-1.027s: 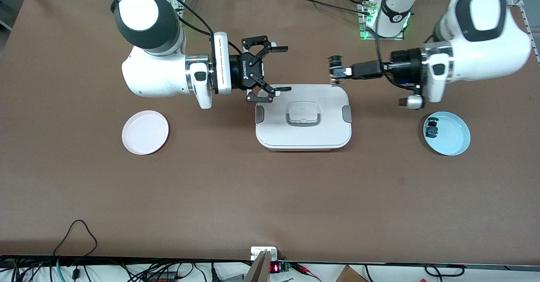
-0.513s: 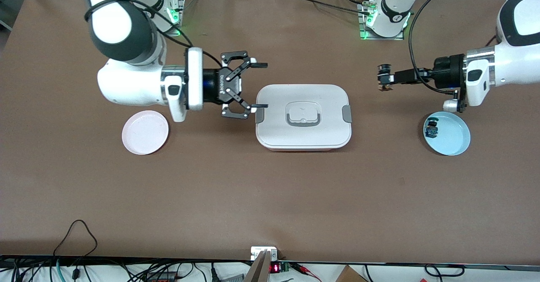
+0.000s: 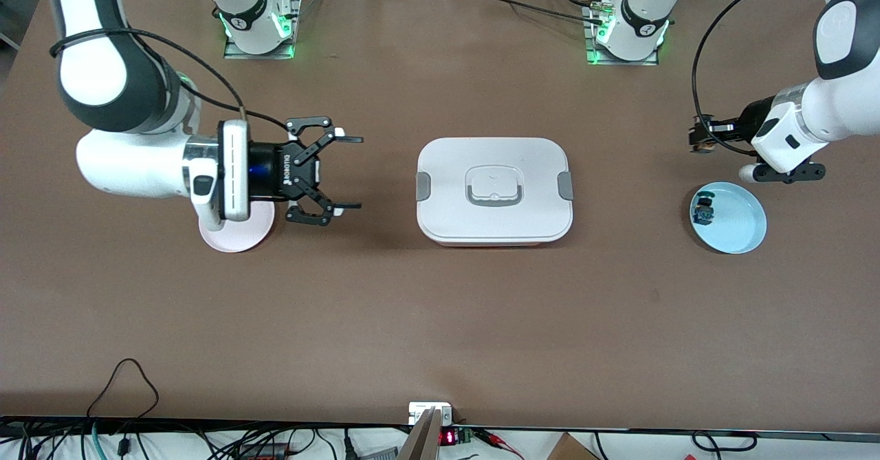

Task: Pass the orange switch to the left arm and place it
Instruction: 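Open the right gripper and withdraw it while the left gripper pulls back, then lower the switch onto the light-blue plate with the left gripper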

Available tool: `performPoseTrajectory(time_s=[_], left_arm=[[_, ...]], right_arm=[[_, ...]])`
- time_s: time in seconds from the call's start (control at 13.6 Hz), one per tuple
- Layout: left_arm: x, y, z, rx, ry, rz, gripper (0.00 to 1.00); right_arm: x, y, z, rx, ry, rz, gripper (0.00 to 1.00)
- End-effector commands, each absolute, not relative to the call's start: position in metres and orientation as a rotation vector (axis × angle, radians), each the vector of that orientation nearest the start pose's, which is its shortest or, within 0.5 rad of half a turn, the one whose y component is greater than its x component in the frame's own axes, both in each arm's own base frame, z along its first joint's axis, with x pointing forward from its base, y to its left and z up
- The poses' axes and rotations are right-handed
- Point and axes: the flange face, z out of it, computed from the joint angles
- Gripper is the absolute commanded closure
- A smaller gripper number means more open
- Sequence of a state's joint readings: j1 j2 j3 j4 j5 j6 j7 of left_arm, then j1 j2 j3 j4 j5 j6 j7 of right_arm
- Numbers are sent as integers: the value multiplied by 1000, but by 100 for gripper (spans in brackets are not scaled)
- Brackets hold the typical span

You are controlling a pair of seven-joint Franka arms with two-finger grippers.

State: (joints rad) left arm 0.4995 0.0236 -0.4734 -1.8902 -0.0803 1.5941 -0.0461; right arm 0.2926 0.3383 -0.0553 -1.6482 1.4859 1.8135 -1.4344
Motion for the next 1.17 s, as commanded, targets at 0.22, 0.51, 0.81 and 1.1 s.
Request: performPoseTrajectory(time_s=[0.22, 0.51, 0.81, 1.1], left_arm=[[517, 54, 414, -3066, -136, 440, 100], [514, 81, 353, -2969, -41, 334, 100], [527, 120, 282, -2942, 75, 319, 100], [535, 157, 232, -2937, 125, 258, 100]], right_arm=[[622, 188, 466, -1785, -670, -332, 0], [616, 170, 454, -2074, -553, -66, 0], [615, 125, 435, -2389, -496, 122, 0], [607, 99, 433, -2725, -286, 344, 0]])
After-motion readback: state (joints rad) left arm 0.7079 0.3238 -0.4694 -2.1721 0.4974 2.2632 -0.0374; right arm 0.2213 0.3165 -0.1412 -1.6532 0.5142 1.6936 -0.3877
